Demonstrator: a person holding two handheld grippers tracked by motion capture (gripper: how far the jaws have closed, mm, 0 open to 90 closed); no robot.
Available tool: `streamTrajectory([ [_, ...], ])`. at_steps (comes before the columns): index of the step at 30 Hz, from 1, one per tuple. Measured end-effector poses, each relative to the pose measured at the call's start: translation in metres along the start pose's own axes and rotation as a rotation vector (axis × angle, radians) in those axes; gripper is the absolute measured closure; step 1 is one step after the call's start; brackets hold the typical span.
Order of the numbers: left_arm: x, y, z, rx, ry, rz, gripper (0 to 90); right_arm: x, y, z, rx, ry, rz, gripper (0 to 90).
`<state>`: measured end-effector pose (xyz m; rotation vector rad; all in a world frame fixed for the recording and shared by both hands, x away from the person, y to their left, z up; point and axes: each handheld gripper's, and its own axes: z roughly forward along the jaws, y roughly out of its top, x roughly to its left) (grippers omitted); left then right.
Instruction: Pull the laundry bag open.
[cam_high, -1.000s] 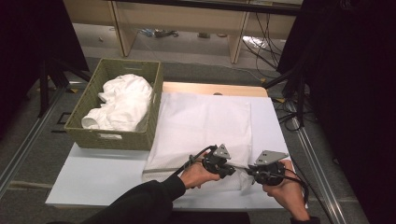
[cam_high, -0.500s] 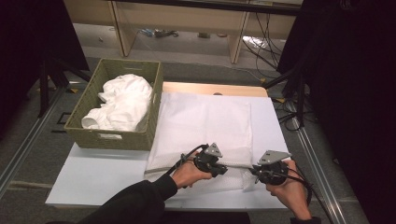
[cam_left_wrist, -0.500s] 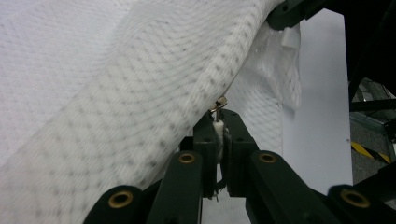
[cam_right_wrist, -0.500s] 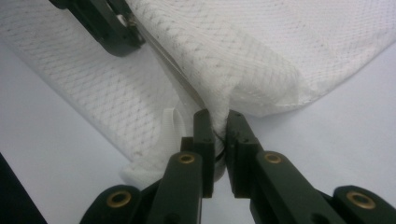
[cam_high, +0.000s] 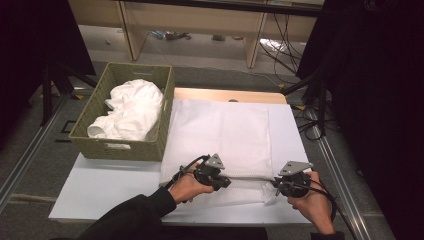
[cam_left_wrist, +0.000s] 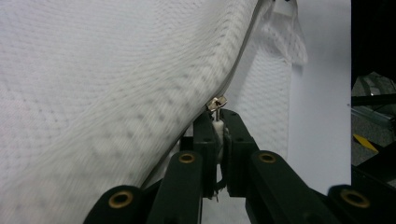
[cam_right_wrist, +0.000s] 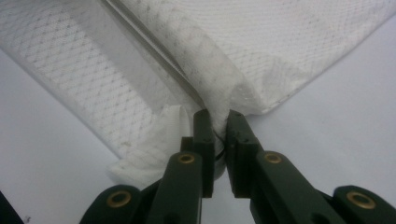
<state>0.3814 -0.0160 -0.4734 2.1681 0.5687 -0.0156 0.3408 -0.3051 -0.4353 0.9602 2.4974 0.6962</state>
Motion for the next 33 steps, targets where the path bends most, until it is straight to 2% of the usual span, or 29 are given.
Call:
streamTrajectory([
  [1,0.000,0.000,0.000,0.000,0.000,0.000,85.6,0.000,0.000,0.000,0.000,0.000,0.000,84.8],
  [3,0.000,-0.004,-0.006,0.013,0.024,0.026,85.6,-0.003,-0.001,0.002,-0.004,0.007,-0.003,84.8],
  [7,0.000,-0.010,-0.011,0.014,0.015,0.015,85.6,-0.004,-0.001,0.002,0.016,0.005,-0.001,84.8],
  [10,0.000,-0.013,-0.018,0.014,0.028,0.013,85.6,-0.006,-0.003,0.002,0.016,0.003,-0.009,84.8],
  [11,0.000,-0.014,-0.020,0.013,0.025,0.011,85.6,-0.004,-0.003,0.002,0.025,0.010,0.014,84.8],
  [14,0.001,-0.017,-0.027,0.015,0.035,0.017,85.6,-0.008,-0.004,0.003,0.018,0.002,-0.021,84.8],
  [17,0.003,-0.020,-0.034,0.008,0.042,0.008,85.6,-0.008,-0.005,0.003,0.024,0.000,-0.008,84.8],
  [18,0.003,-0.021,-0.035,0.008,0.037,-0.002,85.6,-0.007,-0.005,0.004,0.020,-0.001,0.009,84.8],
  [20,0.005,-0.023,-0.040,0.008,0.043,0.009,85.6,-0.008,-0.004,0.004,0.028,-0.005,-0.003,84.8],
  [24,0.008,-0.028,-0.049,0.012,0.059,-0.002,85.6,-0.009,-0.006,0.005,0.036,-0.002,0.001,84.7],
  [25,0.009,-0.029,-0.051,0.008,0.060,-0.003,85.6,-0.009,-0.007,0.006,0.021,-0.008,0.002,84.7],
  [29,0.012,-0.034,-0.058,0.007,0.065,-0.013,85.6,-0.009,-0.007,0.005,0.046,-0.002,0.013,84.7],
  [30,0.014,-0.036,-0.061,0.018,0.072,-0.002,85.6,-0.009,-0.007,0.006,0.047,0.004,0.016,84.7],
  [31,0.013,-0.039,-0.063,0.011,0.069,-0.024,85.6,-0.011,-0.007,0.006,0.043,0.000,0.000,84.7],
  [33,0.014,-0.041,-0.067,0.010,0.070,-0.029,85.6,-0.010,-0.007,0.006,0.045,0.000,0.007,84.7],
])
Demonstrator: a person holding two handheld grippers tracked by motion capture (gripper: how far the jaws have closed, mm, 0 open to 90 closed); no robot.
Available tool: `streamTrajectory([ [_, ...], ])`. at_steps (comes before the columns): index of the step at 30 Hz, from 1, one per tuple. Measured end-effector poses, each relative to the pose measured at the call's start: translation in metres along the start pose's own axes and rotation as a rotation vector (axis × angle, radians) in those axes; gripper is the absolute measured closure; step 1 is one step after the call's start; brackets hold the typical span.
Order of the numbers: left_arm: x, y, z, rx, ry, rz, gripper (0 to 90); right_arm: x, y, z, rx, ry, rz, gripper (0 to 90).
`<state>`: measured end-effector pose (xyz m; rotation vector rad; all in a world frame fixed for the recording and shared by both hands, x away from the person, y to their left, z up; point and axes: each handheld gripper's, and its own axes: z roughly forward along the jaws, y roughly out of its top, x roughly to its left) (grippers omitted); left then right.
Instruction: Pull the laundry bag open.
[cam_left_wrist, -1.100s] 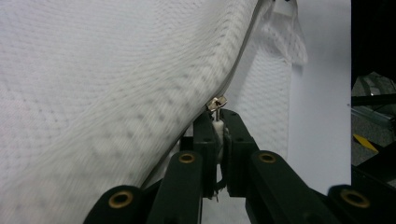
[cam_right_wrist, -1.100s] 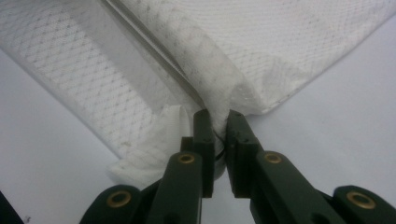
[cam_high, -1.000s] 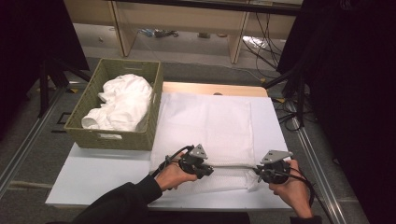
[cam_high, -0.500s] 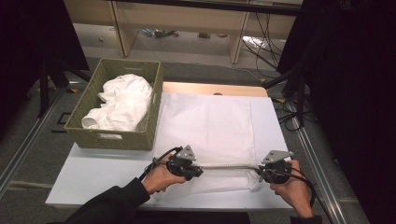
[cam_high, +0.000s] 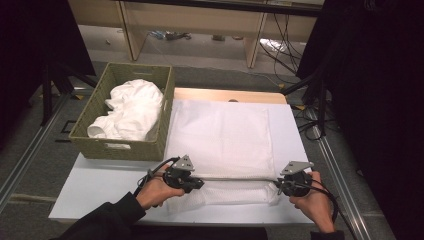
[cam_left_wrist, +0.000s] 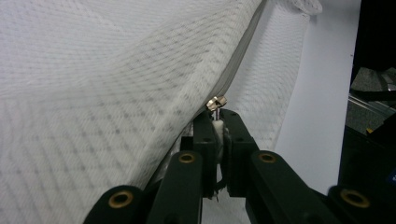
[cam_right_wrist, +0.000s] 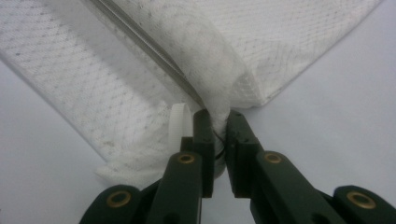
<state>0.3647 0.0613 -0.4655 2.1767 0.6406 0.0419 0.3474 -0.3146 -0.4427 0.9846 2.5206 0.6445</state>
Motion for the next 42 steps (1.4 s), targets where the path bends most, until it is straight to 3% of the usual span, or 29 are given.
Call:
streamTrajectory([
  [3,0.000,-0.003,-0.004,0.002,0.010,-0.006,85.6,0.000,-0.001,0.000,0.001,-0.003,0.000,84.7],
  [5,0.003,-0.004,-0.006,0.009,-0.003,0.018,85.6,0.000,0.000,0.000,0.008,0.004,0.008,84.7],
  [7,0.002,-0.006,-0.006,-0.002,-0.007,-0.015,85.6,0.000,-0.001,0.002,-0.006,0.000,0.012,84.7],
  [8,0.004,-0.006,-0.007,0.012,0.004,0.017,85.6,-0.001,-0.002,0.001,0.004,-0.001,0.003,84.7],
  [9,0.002,-0.008,-0.008,0.005,0.007,-0.007,85.6,-0.002,-0.001,0.001,0.005,-0.004,-0.004,84.7],
  [10,0.003,-0.008,-0.008,0.012,0.003,0.001,85.6,-0.003,-0.002,0.001,0.010,-0.011,0.003,84.7],
  [11,0.002,-0.010,-0.008,0.006,0.000,-0.020,85.6,-0.005,-0.002,0.001,0.012,-0.006,-0.016,84.7],
  [12,0.003,-0.010,-0.010,0.010,-0.005,-0.011,85.6,-0.004,-0.003,0.001,0.019,-0.017,0.012,84.7],
  [13,0.003,-0.011,-0.011,0.012,0.003,-0.008,85.6,-0.006,-0.003,0.002,0.019,-0.015,-0.012,84.7],
  [14,0.003,-0.012,-0.011,0.007,-0.005,-0.022,85.6,-0.007,-0.004,0.001,0.024,-0.020,0.002,84.7],
  [15,0.005,-0.014,-0.012,0.013,-0.001,0.000,85.6,-0.008,-0.005,0.002,0.023,-0.018,0.002,84.7],
  [18,0.005,-0.019,-0.015,0.026,0.008,-0.030,85.6,-0.008,-0.006,0.002,0.023,-0.019,0.012,84.7],
  [20,0.009,-0.021,-0.017,0.031,0.005,-0.022,85.5,-0.009,-0.005,0.001,0.028,-0.018,0.008,84.7],
  [25,0.014,-0.027,-0.024,0.032,0.023,-0.048,85.5,-0.012,-0.007,0.003,0.030,-0.035,0.011,84.7],
  [27,0.017,-0.029,-0.027,0.031,0.033,-0.047,85.6,-0.012,-0.008,0.002,0.046,-0.032,0.037,84.7],
  [32,0.021,-0.039,-0.036,0.038,0.046,-0.077,85.5,-0.015,-0.010,0.002,0.049,-0.032,0.018,84.7],
  [33,0.022,-0.040,-0.037,0.038,0.054,-0.063,85.5,-0.016,-0.010,0.003,0.048,-0.031,0.019,84.7],
  [34,0.021,-0.041,-0.039,0.038,0.050,-0.084,85.6,-0.016,-0.010,0.003,0.047,-0.036,0.025,84.7],
  [35,0.022,-0.041,-0.041,0.041,0.056,-0.067,85.6,-0.018,-0.010,0.004,0.039,-0.037,-0.006,84.7],
  [36,0.021,-0.043,-0.043,0.030,0.058,-0.091,85.5,-0.017,-0.010,0.004,0.044,-0.039,0.003,84.7],
  [41,0.023,-0.050,-0.054,0.024,0.062,-0.089,85.5,-0.017,-0.011,0.004,0.048,-0.041,0.021,84.7],
  [42,0.023,-0.051,-0.055,0.019,0.070,-0.109,85.5,-0.017,-0.011,0.004,0.051,-0.046,0.017,84.8],
])
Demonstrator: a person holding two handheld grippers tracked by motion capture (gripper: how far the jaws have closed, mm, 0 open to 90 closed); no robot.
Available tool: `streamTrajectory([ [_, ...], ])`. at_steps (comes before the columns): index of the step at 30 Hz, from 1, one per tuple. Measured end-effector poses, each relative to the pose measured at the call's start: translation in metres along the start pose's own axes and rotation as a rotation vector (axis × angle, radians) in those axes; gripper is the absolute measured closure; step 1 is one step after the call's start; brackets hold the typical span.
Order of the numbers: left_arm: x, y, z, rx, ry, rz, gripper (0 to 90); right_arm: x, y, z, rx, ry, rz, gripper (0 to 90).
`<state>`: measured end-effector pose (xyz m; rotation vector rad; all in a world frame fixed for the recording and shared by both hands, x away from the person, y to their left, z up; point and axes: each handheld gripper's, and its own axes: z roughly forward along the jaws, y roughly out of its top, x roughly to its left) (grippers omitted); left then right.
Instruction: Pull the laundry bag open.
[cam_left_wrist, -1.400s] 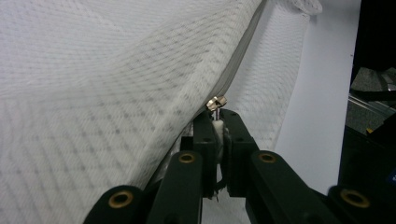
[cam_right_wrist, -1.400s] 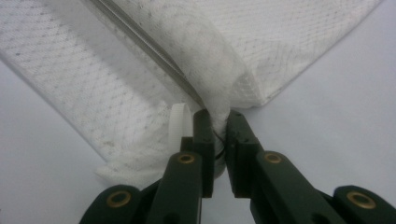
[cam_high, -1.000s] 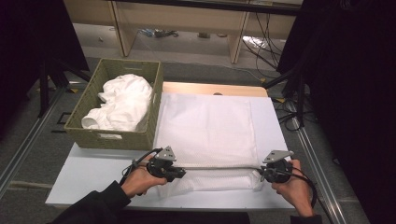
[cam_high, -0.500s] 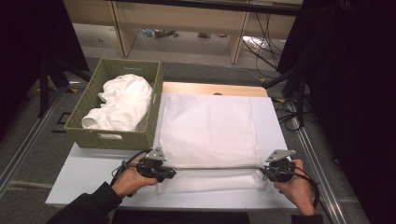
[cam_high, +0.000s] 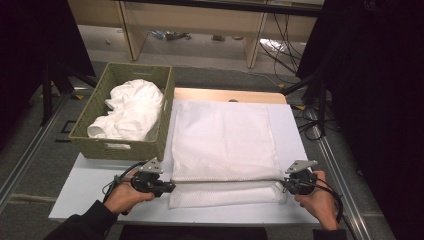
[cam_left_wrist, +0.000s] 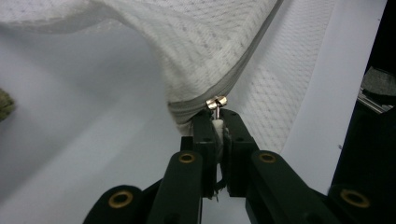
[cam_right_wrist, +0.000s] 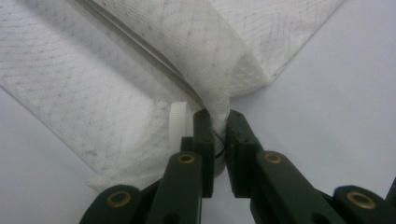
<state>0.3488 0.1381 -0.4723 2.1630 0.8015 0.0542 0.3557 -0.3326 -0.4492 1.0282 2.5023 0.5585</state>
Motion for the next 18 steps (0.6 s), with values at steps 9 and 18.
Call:
streamTrajectory([
  [9,0.015,-0.007,0.006,0.049,0.026,-0.016,85.5,0.000,0.002,0.004,0.020,0.018,-0.006,85.2],
  [18,-0.003,-0.008,0.005,0.051,-0.022,-0.012,85.3,-0.004,-0.004,-0.001,0.036,0.017,0.005,85.1],
])
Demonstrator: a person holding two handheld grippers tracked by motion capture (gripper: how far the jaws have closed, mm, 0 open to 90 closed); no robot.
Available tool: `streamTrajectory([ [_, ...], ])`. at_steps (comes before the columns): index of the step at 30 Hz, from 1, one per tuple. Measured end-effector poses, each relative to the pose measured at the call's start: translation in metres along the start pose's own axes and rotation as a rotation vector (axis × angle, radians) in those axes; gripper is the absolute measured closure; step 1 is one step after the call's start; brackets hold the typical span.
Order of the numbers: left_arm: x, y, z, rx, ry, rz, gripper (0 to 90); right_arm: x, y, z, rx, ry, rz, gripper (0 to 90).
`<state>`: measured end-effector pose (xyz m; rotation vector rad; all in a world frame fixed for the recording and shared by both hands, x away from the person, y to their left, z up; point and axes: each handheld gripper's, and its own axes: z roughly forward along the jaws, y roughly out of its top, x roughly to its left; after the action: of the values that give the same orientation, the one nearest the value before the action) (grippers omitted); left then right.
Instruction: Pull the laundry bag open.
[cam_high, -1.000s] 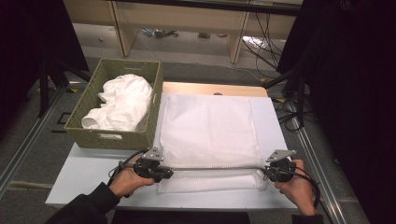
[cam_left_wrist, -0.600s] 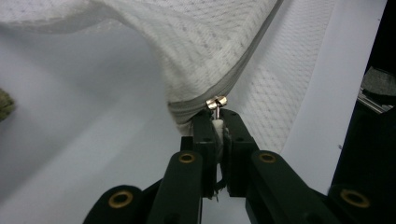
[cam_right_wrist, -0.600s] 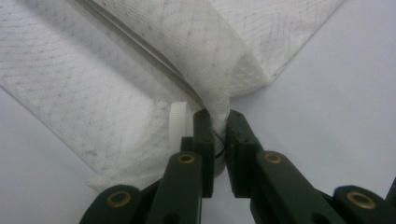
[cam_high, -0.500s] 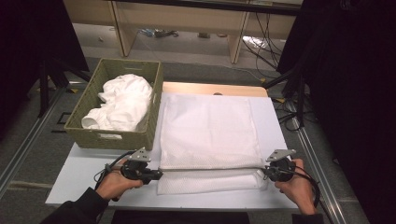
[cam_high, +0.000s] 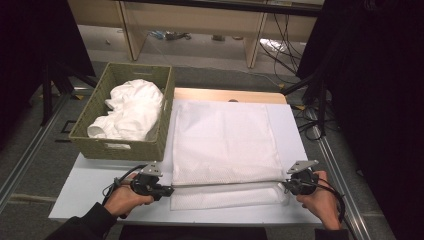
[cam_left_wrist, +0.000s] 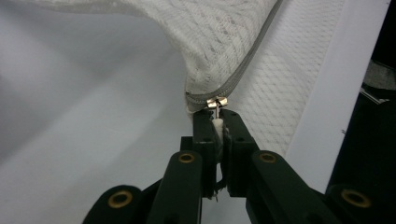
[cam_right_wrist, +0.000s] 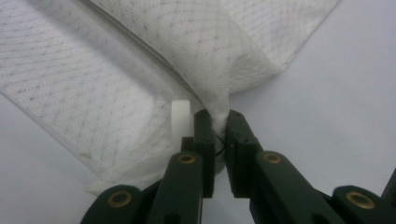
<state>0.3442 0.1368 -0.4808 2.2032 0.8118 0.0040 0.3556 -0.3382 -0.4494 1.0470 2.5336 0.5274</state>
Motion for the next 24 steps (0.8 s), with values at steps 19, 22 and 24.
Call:
streamTrajectory([
  [19,0.003,-0.001,0.001,0.040,0.088,0.028,84.1,0.004,0.005,-0.004,-0.113,-0.030,-0.013,55.7],
  [22,0.003,-0.002,0.001,0.034,0.109,0.015,82.6,0.011,0.014,-0.009,-0.216,-0.012,-0.036,53.0],
  [24,0.004,-0.001,0.000,0.034,0.110,0.035,79.9,0.018,0.021,-0.009,-0.255,0.019,-0.049,48.5],
])
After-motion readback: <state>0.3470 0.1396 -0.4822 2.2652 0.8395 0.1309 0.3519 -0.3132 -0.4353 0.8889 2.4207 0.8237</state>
